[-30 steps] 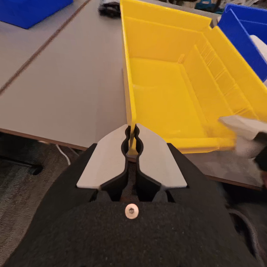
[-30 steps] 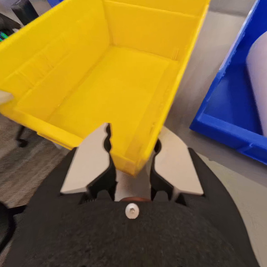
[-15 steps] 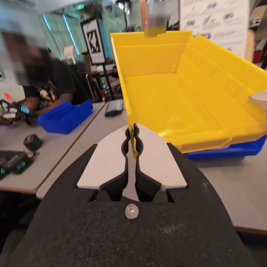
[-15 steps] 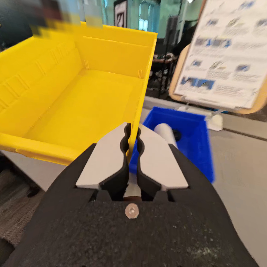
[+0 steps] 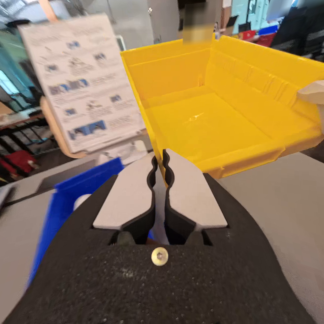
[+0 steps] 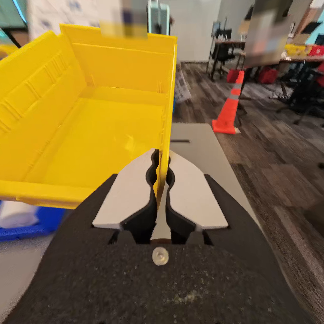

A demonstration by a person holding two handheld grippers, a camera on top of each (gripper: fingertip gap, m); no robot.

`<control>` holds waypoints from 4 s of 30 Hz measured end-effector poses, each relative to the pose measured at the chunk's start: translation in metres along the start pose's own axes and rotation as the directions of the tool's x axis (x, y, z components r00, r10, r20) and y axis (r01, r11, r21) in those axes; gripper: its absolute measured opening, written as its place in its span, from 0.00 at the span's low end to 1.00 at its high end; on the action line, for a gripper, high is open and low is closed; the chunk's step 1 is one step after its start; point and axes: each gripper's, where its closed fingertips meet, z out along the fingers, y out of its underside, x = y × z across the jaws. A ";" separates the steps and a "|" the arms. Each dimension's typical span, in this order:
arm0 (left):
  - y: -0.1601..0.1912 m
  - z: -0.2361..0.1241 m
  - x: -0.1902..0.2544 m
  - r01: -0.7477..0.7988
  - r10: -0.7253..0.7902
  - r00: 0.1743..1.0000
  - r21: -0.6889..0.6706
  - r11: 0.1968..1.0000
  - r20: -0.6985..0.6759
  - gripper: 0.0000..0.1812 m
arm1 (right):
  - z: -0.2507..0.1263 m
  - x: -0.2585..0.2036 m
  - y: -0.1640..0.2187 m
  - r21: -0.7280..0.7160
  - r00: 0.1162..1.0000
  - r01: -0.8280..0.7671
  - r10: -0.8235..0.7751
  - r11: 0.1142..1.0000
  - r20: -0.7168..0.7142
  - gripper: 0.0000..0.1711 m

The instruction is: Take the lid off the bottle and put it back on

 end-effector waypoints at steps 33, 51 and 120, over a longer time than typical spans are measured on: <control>0.095 -0.042 -0.136 0.327 -0.328 0.944 -0.044 0.944 -0.032 0.33 | 0.013 0.004 0.047 0.031 0.949 -0.019 0.008 0.999 0.315 0.31; 0.259 -0.024 -0.212 0.361 -0.303 0.931 -0.406 0.839 0.203 0.02 | 0.070 -0.261 0.201 -0.320 0.939 0.027 0.086 0.947 0.333 0.04; 0.254 -0.143 -0.246 0.430 -0.437 0.899 -0.257 0.866 0.032 0.33 | -0.004 -0.014 0.162 -0.069 0.952 -0.131 0.145 0.989 0.268 0.25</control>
